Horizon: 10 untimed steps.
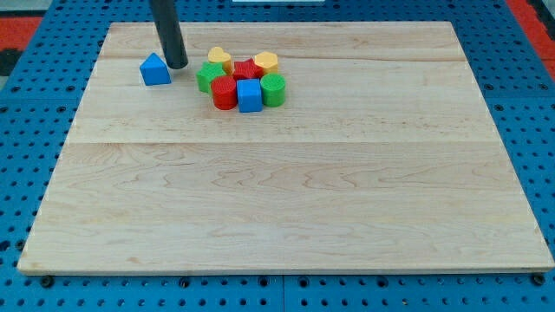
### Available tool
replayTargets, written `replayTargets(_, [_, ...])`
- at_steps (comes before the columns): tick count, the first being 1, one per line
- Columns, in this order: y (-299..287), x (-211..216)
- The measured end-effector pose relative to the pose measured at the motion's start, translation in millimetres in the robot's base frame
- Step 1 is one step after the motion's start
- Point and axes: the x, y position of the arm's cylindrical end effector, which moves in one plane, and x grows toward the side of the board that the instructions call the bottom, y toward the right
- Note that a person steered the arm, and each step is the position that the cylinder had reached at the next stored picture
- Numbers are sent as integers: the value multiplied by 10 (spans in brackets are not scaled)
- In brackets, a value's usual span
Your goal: Push blue triangle to the group of blocks
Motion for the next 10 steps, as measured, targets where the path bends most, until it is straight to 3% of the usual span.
replayTargets(1, [621,-6])
replayTargets(2, [785,-83])
replayTargets(4, [-783,-666])
replayTargets(5, [-1531,-53])
replayTargets(6, [-1442,486])
replayTargets(9, [160,363])
replayTargets(10, [81,171])
